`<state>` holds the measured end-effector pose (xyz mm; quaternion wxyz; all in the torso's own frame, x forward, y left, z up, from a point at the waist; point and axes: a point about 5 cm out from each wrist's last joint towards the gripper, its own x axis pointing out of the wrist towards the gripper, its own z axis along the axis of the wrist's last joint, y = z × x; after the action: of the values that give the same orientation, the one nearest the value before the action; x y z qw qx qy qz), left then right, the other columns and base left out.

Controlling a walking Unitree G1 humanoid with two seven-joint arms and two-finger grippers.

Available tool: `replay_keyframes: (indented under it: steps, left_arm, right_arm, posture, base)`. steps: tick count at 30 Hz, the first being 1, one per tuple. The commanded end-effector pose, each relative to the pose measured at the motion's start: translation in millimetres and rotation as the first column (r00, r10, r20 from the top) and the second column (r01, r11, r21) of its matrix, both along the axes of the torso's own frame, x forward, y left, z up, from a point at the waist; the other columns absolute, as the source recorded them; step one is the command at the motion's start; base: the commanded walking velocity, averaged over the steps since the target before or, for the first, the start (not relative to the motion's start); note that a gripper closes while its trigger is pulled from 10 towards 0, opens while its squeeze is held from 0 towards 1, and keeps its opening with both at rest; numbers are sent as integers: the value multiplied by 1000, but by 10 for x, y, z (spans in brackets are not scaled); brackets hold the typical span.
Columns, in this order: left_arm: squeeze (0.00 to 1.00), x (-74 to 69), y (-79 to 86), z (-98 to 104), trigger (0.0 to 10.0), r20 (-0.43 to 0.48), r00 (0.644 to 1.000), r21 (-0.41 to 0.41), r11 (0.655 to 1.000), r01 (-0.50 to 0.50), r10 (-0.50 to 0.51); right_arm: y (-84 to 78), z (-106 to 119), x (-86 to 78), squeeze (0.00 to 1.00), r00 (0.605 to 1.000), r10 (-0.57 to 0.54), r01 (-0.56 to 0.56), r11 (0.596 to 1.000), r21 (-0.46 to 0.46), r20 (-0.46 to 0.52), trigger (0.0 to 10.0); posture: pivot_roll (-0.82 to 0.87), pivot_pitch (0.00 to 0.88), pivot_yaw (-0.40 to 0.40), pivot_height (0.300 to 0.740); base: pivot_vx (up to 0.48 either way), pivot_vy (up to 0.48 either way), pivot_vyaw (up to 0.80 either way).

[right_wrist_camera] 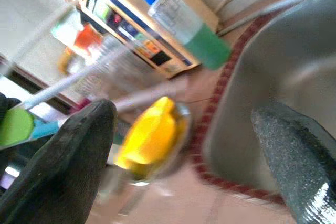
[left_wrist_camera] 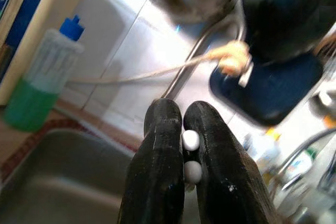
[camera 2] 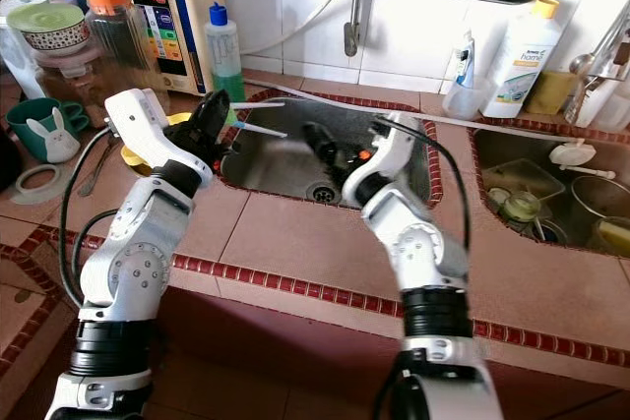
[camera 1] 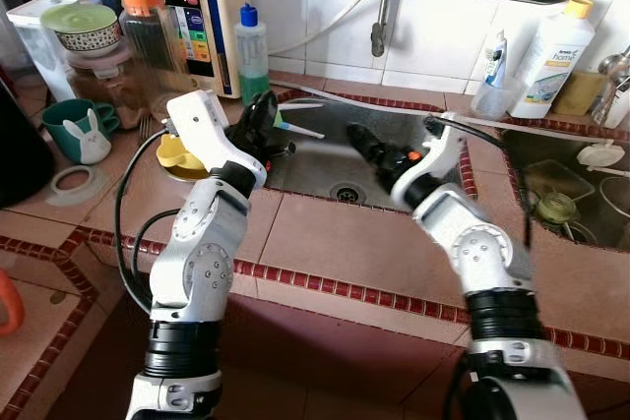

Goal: Kitchen organization

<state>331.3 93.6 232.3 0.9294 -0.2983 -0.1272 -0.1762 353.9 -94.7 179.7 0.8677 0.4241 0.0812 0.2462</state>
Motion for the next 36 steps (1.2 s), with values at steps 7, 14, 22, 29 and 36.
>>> replay_keyframes:
  steps: [7, 14, 22, 29, 36]
  left_arm:
    - [0, 202, -56, 195, 10000, -25, 999, -261, 965, 16, -24]
    - [0, 210, -273, 36, 10000, -85, 992, -330, 942, 60, -92]
    - [0, 234, -460, 58, 10000, -102, 978, -395, 910, 128, -181]
    - [0, 130, -556, 118, 10000, -96, 950, -357, 901, 247, -298]
    - [0, 14, -466, 90, 10000, -104, 946, -190, 940, 284, -307]
  right_arm:
    - [-11, 188, -30, 0, 998, 9, 6, 971, 238, -59, 10000]
    - [14, 500, -32, 0, 1000, 15, -15, 925, 381, 1, 10000]
    - [94, 363, -113, 0, 995, 41, -2, 911, 413, -85, 10000]
    - [56, 246, -181, 0, 985, 129, -91, 955, 282, -118, 10000]
    - [16, 219, -188, 0, 986, 135, -118, 981, 155, -103, 10000]
  posture:
    - [45, 24, 9, 740]
    - [28, 24, 2, 740]
    - [25, 24, 6, 740]
    - [23, 29, 9, 740]
    - [39, 33, 11, 740]
  base:
    - [0, 0, 0]
    - [0, 0, 0]
    - [0, 0, 0]
    - [0, 0, 0]
    - [0, 0, 0]
